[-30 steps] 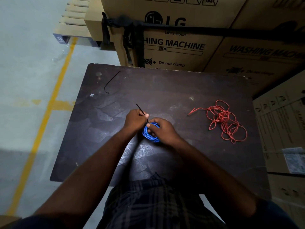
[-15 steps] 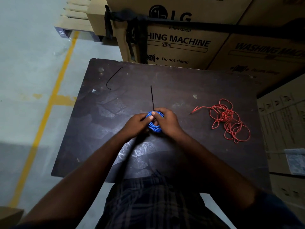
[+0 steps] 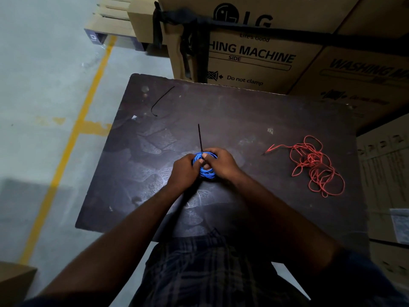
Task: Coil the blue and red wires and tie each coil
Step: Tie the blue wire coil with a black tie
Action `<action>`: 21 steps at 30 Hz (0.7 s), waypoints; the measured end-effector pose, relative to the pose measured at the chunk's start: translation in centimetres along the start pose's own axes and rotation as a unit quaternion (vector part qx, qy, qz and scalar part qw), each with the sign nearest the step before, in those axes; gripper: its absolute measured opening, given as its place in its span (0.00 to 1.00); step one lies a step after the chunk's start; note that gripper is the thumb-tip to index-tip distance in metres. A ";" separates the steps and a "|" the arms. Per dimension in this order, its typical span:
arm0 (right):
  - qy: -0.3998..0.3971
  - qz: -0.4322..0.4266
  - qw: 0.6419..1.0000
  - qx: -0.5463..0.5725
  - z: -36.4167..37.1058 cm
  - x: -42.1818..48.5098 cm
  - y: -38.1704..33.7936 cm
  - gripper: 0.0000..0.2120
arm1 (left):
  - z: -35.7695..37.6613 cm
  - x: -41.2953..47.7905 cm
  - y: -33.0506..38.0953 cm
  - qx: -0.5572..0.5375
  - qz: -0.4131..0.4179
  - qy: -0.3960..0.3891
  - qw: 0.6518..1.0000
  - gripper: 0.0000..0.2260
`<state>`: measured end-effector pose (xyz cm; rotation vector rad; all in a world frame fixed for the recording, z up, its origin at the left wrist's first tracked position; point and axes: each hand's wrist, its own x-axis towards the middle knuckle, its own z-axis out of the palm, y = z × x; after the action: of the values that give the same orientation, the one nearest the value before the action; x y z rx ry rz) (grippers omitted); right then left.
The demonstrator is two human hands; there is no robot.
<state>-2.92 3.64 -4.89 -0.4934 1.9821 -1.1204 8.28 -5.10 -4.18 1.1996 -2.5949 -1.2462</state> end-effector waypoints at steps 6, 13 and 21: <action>-0.009 -0.005 0.995 -0.101 1.4 0.0 -0.3 0.17 | -1.8 1.5 -3.0 0.019 -0.052 -0.005 0.998 0.14; -0.048 0.000 0.994 -0.098 3.9 0.7 -1.4 0.17 | -5.2 2.8 -7.6 -0.049 -0.136 0.033 0.989 0.15; -0.071 0.062 0.995 -0.031 3.1 1.3 1.6 0.08 | -9.1 6.3 -12.0 -0.064 -0.204 0.086 0.973 0.23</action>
<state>-1.18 1.99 -7.72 -0.4619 1.9010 -0.9250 14.38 -19.79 -7.90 1.7853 -2.1767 -1.2715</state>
